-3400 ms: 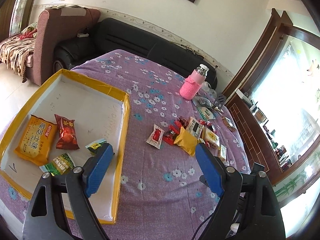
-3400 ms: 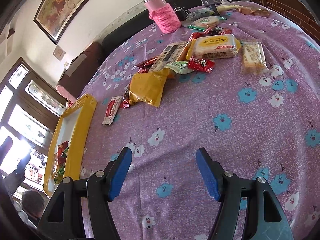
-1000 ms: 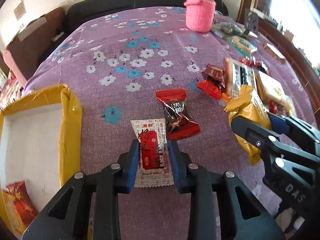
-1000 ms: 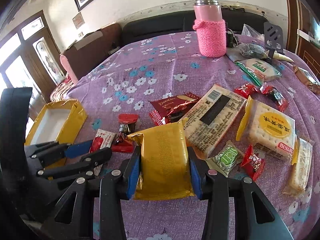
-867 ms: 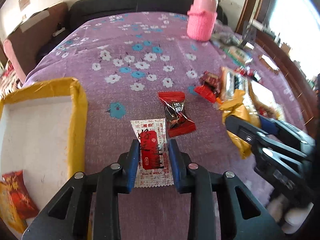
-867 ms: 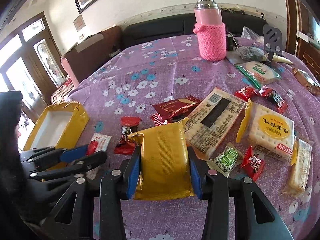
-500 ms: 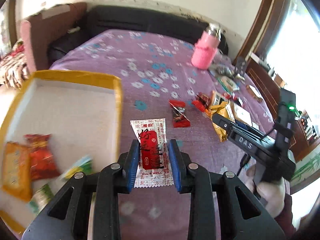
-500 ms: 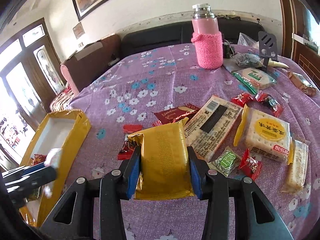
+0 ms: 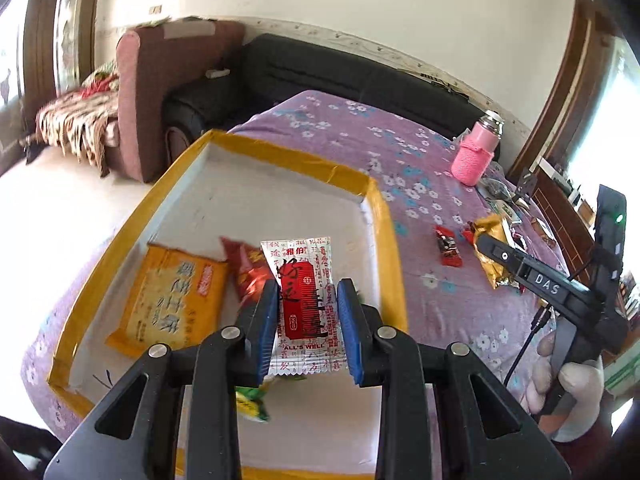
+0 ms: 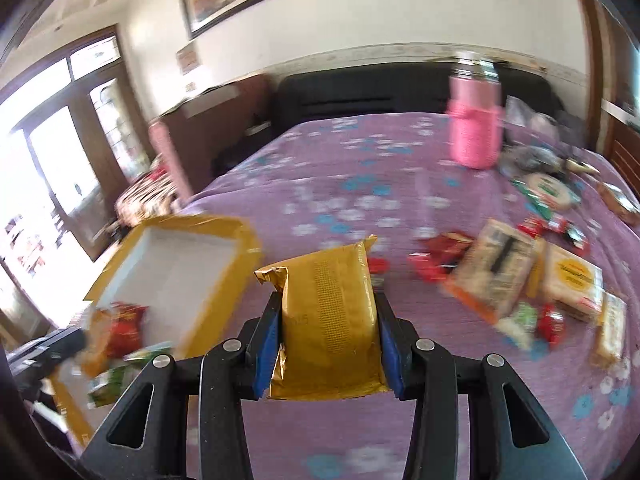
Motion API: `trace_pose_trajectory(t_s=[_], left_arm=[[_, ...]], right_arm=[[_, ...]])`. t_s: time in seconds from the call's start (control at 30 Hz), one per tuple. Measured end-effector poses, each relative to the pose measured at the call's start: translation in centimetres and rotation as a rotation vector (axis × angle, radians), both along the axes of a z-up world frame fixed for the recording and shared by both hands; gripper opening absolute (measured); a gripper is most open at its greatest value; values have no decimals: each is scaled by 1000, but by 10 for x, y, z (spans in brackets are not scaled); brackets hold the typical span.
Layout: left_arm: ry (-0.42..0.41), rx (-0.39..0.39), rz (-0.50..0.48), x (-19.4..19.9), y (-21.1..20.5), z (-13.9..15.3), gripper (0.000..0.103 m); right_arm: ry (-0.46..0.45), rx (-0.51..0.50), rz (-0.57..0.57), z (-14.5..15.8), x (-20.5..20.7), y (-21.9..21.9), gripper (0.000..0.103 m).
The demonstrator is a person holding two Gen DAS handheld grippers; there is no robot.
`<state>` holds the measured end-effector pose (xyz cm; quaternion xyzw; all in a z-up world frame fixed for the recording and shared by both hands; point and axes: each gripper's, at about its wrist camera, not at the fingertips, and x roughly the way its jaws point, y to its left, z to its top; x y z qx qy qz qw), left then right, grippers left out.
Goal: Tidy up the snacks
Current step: 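Carry both items over the tray and open both tools to release them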
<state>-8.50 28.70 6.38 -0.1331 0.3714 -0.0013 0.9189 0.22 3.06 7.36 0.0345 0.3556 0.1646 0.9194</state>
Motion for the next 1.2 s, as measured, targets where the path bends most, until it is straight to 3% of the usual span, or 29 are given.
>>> trace_pose_trajectory(t_s=[0.2, 0.53, 0.73, 0.87, 1.03, 1.2], left_arm=[[35, -48, 22, -2, 23, -20, 27], [69, -120, 20, 0, 43, -40, 28], [52, -195, 34, -9, 58, -36, 30], [21, -263, 74, -19, 77, -30, 41], [-8, -297, 99, -32, 89, -22, 50], [-20, -310, 118, -50, 100, -20, 52]], right_arm=[[59, -27, 156, 8, 1, 74, 44], [214, -109, 345, -13, 18, 176, 44], [274, -178, 366, -34, 35, 203, 44], [314, -194, 371, -47, 42, 214, 44], [327, -222, 379, -52, 49, 226, 47], [327, -230, 373, -49, 52, 232, 53]])
